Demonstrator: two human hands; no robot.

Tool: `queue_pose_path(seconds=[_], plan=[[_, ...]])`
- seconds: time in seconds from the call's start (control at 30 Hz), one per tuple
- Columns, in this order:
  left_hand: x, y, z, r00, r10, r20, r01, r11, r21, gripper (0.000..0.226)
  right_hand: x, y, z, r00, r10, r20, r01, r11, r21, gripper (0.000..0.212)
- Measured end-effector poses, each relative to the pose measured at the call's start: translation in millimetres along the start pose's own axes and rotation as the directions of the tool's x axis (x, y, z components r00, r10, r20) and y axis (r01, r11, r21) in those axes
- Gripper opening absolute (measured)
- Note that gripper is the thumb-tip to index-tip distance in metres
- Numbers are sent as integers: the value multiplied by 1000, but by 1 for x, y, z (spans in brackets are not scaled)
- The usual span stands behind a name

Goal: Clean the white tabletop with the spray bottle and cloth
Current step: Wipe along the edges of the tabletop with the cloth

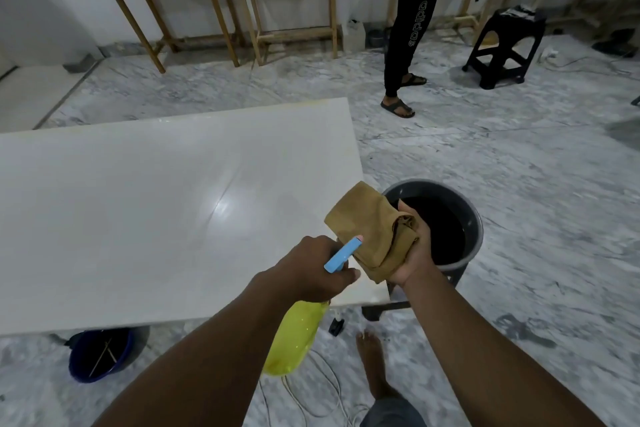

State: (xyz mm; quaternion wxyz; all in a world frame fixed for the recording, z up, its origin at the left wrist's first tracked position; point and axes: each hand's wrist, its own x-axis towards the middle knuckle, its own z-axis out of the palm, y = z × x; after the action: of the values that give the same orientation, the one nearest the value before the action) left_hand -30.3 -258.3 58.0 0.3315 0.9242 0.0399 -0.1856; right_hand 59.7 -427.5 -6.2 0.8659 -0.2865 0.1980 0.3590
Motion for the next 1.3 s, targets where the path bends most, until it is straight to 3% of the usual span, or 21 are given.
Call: queue_pose_path(seconds=[0.07, 0.23, 0.4, 0.53, 0.67, 0.73, 0.8, 0.9, 0.93, 1.03, 1.17, 1.3], plan=[[29, 0, -15, 999, -54, 2, 54, 998, -12, 48, 28, -24, 8, 999, 37, -16, -37, 998, -42, 66], [107, 1, -68, 998, -57, -39, 56, 998, -33, 39, 112, -98, 43, 978, -39, -204, -24, 954, -298, 41], [193, -4, -111, 983, -91, -161, 75, 992, -99, 31, 226, -171, 86, 878, -293, -379, -26, 761, -648, 47], [256, -5, -141, 969, -121, -214, 102, 990, -98, 27, 325, -207, 116, 858, -392, -331, 21, 671, -741, 25], [317, -8, -174, 955, -127, -267, 114, 991, -63, 29, 414, -214, 130, 822, -501, -269, 129, 625, -770, 31], [342, -11, -188, 945, -116, -306, 94, 992, -85, 30, 446, -210, 132, 811, -561, -165, 157, 481, -862, 37], [364, -17, -195, 940, -103, -326, 75, 992, -97, 29, 474, -202, 127, 844, -533, -54, 152, 335, -930, 46], [378, -27, -194, 936, -91, -341, 58, 993, -104, 24, 506, -185, 117, 867, -497, 38, 28, -29, -999, 57], [380, -31, -192, 934, -89, -347, 52, 992, -116, 24, 514, -183, 115, 866, -497, 49, -1, -100, -995, 56], [379, -41, -181, 935, -114, -337, 67, 987, -148, 25, 530, -187, 111, 862, -501, 81, 1, -158, -987, 47], [369, -45, -169, 943, -142, -301, 96, 982, -163, 24, 527, -188, 100, 839, -517, 170, 22, -279, -960, 53], [353, -43, -161, 948, -139, -285, 96, 983, -158, 21, 515, -181, 88, 848, -492, 197, 56, -285, -957, 54]])
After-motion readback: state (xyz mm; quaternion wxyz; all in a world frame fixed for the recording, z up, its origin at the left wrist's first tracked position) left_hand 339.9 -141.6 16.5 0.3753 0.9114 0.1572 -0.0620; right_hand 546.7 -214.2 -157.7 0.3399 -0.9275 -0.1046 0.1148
